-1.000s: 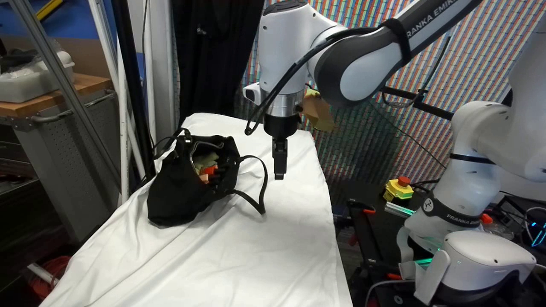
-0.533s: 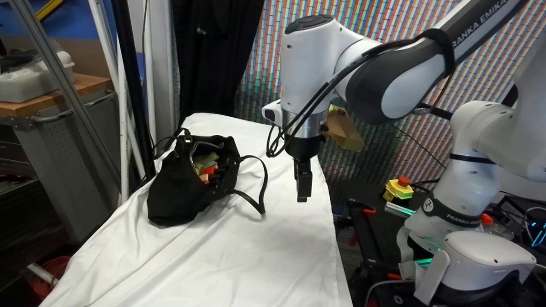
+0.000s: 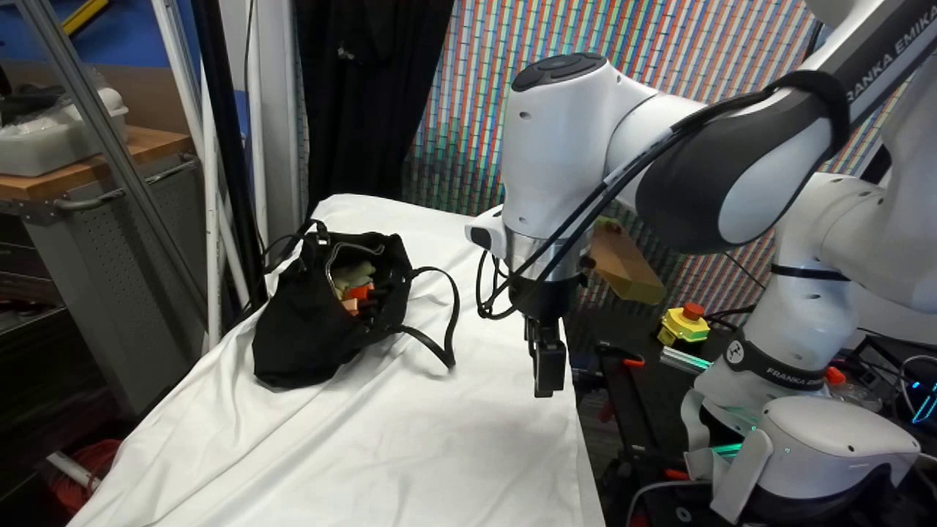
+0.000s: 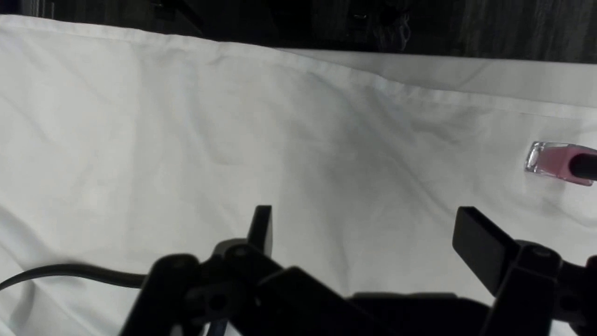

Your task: Pick up all the nail polish on the table and put them in the bag

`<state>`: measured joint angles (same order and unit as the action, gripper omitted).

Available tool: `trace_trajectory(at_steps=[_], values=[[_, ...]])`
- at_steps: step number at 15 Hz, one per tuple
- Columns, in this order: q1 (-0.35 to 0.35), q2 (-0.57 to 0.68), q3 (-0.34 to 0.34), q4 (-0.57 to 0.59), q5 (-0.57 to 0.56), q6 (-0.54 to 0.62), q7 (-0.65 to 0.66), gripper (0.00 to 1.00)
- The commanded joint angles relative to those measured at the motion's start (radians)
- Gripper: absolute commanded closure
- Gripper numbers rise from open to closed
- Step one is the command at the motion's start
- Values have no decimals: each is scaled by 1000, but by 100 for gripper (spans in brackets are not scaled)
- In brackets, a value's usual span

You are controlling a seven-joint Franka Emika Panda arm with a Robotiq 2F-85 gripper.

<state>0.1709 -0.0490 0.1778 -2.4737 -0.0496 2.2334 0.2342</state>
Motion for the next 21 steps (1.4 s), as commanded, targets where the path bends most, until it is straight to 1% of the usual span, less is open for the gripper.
trace_trajectory(at_steps=[1,3,5,10,16,21], values=[[15,6,13,-19,35,57,-31,0],[23,17,20,-27,43,93,-35,0],[34,35,32,-32,40,143,-7,0],[72,98,66,-9,82,234,26,0],[121,163,104,26,109,278,79,0],[147,201,122,48,140,295,81,0]])
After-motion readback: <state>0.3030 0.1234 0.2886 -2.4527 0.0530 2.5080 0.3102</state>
